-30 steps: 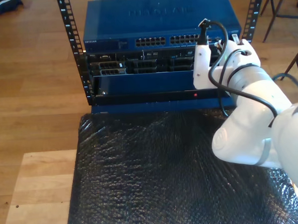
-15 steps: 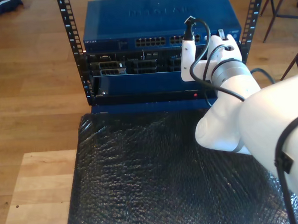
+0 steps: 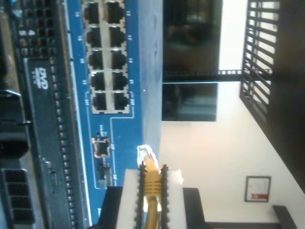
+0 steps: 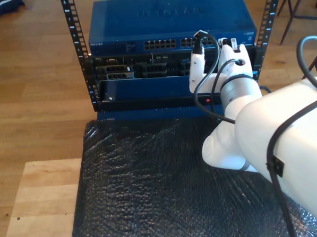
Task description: Grab the cable and plug it in
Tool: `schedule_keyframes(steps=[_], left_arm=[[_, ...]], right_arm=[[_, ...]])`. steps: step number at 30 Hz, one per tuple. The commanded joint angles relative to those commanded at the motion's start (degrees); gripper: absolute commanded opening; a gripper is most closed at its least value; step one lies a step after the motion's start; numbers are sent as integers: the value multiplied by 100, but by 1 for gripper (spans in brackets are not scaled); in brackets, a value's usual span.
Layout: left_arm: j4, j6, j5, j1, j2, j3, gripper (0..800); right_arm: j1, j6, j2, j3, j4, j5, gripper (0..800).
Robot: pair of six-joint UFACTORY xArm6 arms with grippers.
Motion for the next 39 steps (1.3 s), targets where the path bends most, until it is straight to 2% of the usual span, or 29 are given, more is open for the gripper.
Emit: schedule_keyframes(steps=[13, 24, 39], left_arm=[[0, 0, 0, 0, 0, 0, 800], [0, 0, 0, 0, 0, 0, 800], [0, 0, 0, 0, 0, 0, 800]], right_arm=[[114, 9, 343, -105, 0, -510, 0], [114, 26, 844, -589, 0, -686, 0], [114, 290, 1046, -809, 18, -835, 0]])
